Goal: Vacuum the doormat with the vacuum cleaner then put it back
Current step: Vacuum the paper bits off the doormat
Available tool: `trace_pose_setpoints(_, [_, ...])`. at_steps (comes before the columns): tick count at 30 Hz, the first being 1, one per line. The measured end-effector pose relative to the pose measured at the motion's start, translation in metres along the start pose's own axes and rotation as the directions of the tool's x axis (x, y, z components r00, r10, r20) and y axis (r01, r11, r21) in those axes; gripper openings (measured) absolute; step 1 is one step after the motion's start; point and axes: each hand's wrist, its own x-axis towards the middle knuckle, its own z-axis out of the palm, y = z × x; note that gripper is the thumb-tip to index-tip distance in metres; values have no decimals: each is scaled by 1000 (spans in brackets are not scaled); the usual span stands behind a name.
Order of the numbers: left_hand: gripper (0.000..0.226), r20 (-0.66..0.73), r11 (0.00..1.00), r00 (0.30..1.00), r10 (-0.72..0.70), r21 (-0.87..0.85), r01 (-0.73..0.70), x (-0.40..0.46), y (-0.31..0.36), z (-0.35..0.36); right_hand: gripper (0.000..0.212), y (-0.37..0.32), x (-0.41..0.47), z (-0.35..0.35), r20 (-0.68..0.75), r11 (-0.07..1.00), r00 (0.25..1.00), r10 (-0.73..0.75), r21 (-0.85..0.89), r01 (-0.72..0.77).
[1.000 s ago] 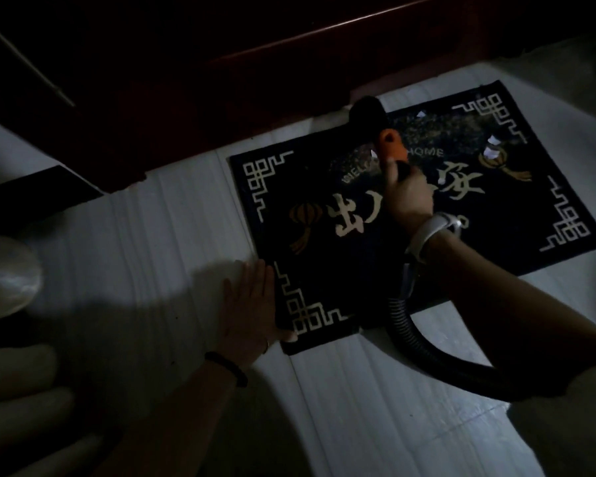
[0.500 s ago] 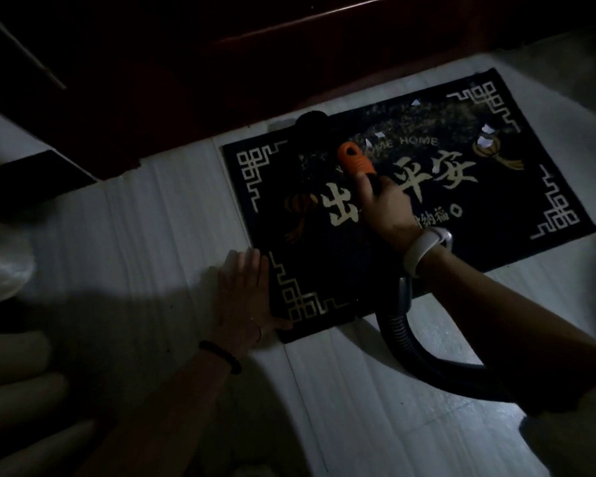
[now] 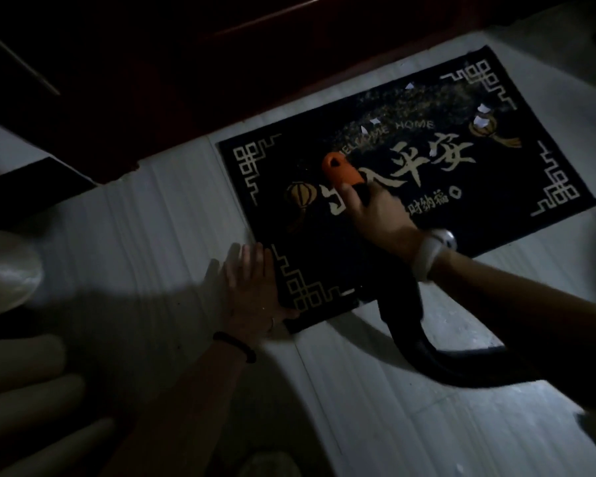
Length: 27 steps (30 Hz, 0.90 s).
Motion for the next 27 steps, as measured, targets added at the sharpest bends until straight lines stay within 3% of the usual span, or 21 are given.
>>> trace_pose_setpoints(5, [123,76,996,996,-56,-58,61,3,5,-3,29,33,-89,7,166,993,985,55,93,-71])
trace_pose_setpoints(9, [124,74,995,996,-42,-84,48,3,5,-4,38,20,-56,14,26,1000,999,-21,24,20])
trace_pose_setpoints(13, [125,34,999,998,-46,-6,46,1,4,-2,33,1,-14,17,36,997,997,-73,0,73])
trace_pose_setpoints(20, [122,107,997,992,-69,32,66,2,6,-9,27,52,-100,9,208,982,974,94,143,-125])
trace_pose_setpoints(23, [120,151,996,985,-83,39,78,4,15,-14,27,51,-97,-1,104,982,992,69,170,-86])
trace_pose_setpoints(27, [126,151,996,985,-83,-13,86,8,16,-13,38,25,-27,-15,-109,991,994,-11,135,26])
